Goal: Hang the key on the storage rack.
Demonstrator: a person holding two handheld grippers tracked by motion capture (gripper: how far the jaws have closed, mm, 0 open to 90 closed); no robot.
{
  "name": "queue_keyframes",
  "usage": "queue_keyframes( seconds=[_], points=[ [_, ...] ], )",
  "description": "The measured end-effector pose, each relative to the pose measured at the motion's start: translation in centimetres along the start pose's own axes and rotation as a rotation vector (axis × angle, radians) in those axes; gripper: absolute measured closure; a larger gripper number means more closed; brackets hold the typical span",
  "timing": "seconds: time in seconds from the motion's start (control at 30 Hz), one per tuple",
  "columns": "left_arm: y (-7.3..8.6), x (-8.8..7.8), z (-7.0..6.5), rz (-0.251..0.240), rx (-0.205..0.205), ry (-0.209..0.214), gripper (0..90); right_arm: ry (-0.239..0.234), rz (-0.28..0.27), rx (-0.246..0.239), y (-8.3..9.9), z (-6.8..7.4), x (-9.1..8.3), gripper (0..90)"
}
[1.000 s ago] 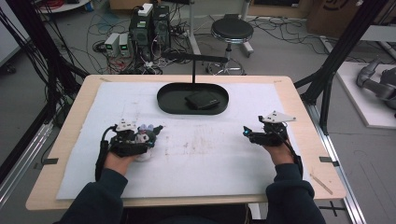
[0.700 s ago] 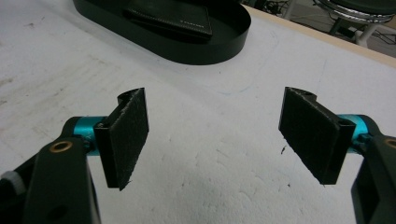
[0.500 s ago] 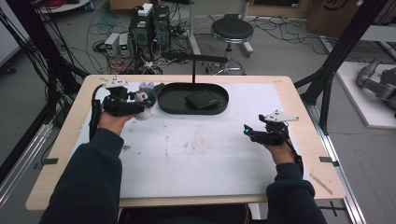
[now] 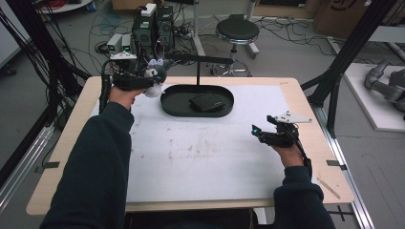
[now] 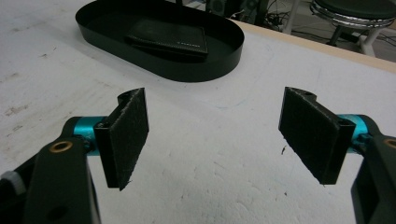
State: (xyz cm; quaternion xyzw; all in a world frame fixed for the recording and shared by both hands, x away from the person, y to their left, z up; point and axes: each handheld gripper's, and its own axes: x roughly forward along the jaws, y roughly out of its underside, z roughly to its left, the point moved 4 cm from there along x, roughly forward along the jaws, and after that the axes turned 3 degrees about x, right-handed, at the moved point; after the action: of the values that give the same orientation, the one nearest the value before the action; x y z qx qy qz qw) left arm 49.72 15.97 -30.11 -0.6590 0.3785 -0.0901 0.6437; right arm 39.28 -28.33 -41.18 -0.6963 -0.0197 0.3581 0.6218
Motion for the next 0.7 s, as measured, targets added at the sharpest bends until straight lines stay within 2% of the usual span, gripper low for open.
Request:
queue_keyframes(
  seconds=[0.17, 0.33, 0.43, 0.53, 0.7],
  points=[
    [-0.6, 1.7, 0.7, -0.012, -0.03, -0.005, 37.9, -0.005, -0.002, 0.006, 0.0, -0.1, 0.0, 24.6],
    [-1.2, 3.1, 1.0, -0.007, -0.036, -0.01, 37.9, -0.015, -0.008, 0.009, 0.0, -0.1, -0.1, 24.6],
    [-1.6, 3.7, 1.1, -0.031, -0.045, -0.007, 37.9, -0.018, -0.008, 0.007, 0.0, 0.0, -0.2, 24.6],
    [-1.9, 4.3, 1.4, -0.023, -0.042, -0.026, 37.8, -0.016, -0.005, 0.01, 0.1, -0.1, -0.3, 24.6],
    [-2.4, 5.1, 1.9, -0.041, -0.059, -0.045, 37.8, -0.016, -0.009, 0.015, 0.1, -0.3, -0.5, 24.6]
  ],
)
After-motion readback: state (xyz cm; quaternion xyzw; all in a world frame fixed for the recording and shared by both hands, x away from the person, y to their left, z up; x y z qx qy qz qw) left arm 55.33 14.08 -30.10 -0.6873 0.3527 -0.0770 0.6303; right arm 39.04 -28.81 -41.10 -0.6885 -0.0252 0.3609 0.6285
